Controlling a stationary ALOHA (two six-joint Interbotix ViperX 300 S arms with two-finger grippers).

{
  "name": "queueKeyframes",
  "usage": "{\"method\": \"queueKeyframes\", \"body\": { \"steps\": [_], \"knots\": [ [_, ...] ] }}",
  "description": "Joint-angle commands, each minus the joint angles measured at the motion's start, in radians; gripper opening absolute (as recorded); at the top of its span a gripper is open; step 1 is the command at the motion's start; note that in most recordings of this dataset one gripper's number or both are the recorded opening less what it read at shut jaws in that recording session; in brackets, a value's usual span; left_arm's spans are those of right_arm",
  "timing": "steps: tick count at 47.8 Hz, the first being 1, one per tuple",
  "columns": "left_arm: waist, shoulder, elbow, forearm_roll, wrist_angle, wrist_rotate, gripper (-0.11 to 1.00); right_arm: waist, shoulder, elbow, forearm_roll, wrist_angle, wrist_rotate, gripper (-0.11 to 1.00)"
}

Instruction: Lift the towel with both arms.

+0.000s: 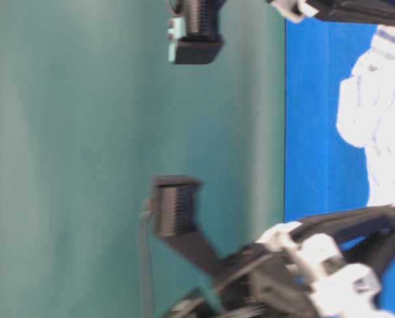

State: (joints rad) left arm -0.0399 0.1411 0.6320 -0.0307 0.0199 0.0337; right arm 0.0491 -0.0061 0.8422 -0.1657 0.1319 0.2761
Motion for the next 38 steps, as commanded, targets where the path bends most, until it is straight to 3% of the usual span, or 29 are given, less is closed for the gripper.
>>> {"method": "queueKeyframes", "body": {
  "steps": [1,17,38],
  "knots": [
    [-0.005,-0.084,-0.032,-0.002,0.038,0.002,0.02,0.002,-0.072,-0.038,0.003,0.029,0.0,0.06],
    [-0.02,-0.301,-0.104,-0.002,0.287,0.002,0.02,0.005,-0.276,-0.241,0.002,0.313,-0.002,0.06],
    [-0.002,-0.552,-0.202,0.005,0.52,0.005,0.02,0.005,-0.301,-0.589,-0.069,0.56,-0.012,0.06]
  ]
}}
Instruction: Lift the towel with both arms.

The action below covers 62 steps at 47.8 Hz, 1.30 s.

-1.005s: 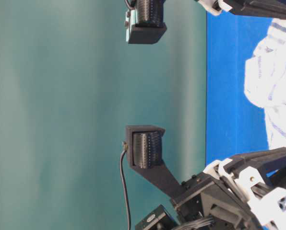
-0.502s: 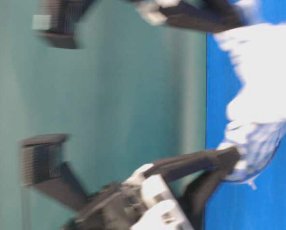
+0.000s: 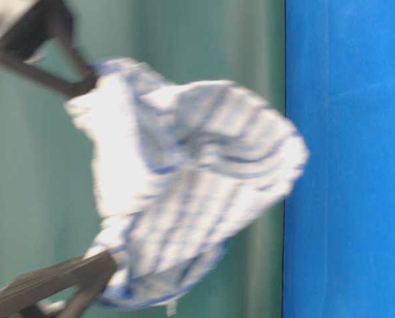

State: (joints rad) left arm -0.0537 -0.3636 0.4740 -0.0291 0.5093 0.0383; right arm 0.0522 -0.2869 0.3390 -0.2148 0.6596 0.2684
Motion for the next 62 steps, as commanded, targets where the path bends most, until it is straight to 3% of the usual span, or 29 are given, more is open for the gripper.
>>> {"method": "queueKeyframes", "body": {
  "steps": [1,11,16,48,52,56,62],
  "knots": [
    [0.015,-0.06,-0.051,0.003,0.041,0.002,0.02,0.0,-0.02,-0.103,-0.026,0.041,-0.005,0.06],
    [0.054,-0.132,-0.115,0.008,0.109,0.003,0.02,0.0,-0.021,-0.244,-0.086,0.12,-0.005,0.06],
    [0.074,-0.156,-0.14,0.008,0.129,0.005,0.02,0.0,-0.026,-0.279,-0.094,0.135,-0.006,0.06],
    [0.089,-0.169,-0.155,0.008,0.087,0.008,0.03,0.0,-0.037,-0.284,-0.097,0.137,-0.012,0.06],
    [0.089,-0.17,-0.156,0.008,0.081,0.008,0.16,0.0,-0.037,-0.284,-0.097,0.137,-0.014,0.07],
    [0.089,-0.172,-0.158,0.008,0.077,0.006,0.4,0.0,-0.037,-0.284,-0.1,0.137,-0.015,0.09],
    [0.092,-0.181,-0.155,0.008,0.063,0.008,0.77,0.0,-0.037,-0.282,-0.11,0.144,-0.017,0.47]
  ]
}}
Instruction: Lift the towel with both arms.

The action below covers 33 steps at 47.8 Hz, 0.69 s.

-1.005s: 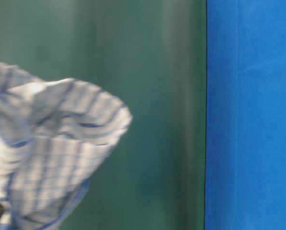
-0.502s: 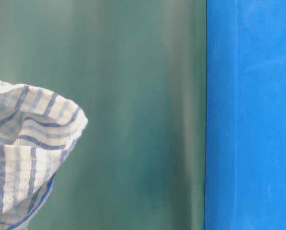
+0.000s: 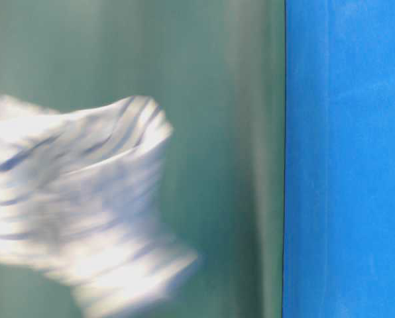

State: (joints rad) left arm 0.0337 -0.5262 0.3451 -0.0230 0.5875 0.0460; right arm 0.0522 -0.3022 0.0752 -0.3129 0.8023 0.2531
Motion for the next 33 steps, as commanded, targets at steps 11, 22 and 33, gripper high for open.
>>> {"method": "queueKeyframes", "body": {
  "steps": [11,22,33],
  "knots": [
    [0.011,-0.031,-0.012,0.002,-0.015,-0.002,0.9,-0.002,-0.021,-0.003,-0.044,0.015,0.018,0.66],
    [0.003,0.003,0.055,0.002,-0.048,-0.005,0.9,0.0,-0.021,0.072,-0.043,0.012,0.046,0.67],
    [-0.037,0.061,0.179,-0.003,-0.184,-0.011,0.9,0.023,-0.018,0.215,-0.041,-0.061,0.124,0.67]
  ]
}}
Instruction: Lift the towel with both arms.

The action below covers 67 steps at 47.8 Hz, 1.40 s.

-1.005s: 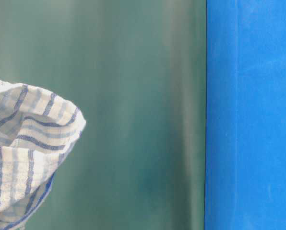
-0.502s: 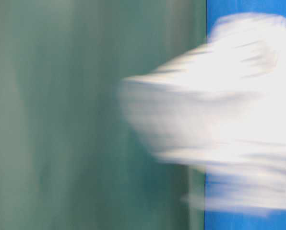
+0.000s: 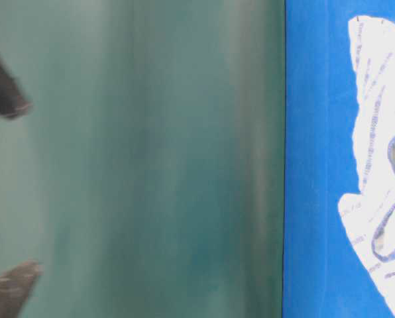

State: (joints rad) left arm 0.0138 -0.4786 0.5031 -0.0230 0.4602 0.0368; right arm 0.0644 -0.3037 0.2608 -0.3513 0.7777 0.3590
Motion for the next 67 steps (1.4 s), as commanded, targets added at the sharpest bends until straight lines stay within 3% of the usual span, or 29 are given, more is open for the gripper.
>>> {"method": "queueKeyframes", "body": {
  "steps": [1,14,25,35,47,67],
  "knots": [
    [-0.02,0.02,0.032,-0.005,-0.072,-0.002,0.9,0.011,-0.017,0.044,-0.003,-0.049,0.026,0.67],
    [-0.057,0.11,0.179,-0.006,-0.284,-0.002,0.9,0.02,0.038,0.255,-0.003,-0.252,0.117,0.67],
    [-0.071,0.207,0.258,-0.006,-0.382,-0.003,0.9,0.031,0.133,0.348,-0.003,-0.42,0.17,0.67],
    [-0.084,0.328,0.299,-0.008,-0.48,-0.003,0.9,0.031,0.281,0.359,-0.003,-0.537,0.201,0.67],
    [-0.123,0.456,0.304,-0.008,-0.525,-0.005,0.9,0.031,0.411,0.342,-0.002,-0.588,0.212,0.67],
    [-0.127,0.534,0.296,-0.008,-0.535,-0.003,0.87,0.026,0.471,0.334,-0.002,-0.618,0.212,0.66]
  ]
}}
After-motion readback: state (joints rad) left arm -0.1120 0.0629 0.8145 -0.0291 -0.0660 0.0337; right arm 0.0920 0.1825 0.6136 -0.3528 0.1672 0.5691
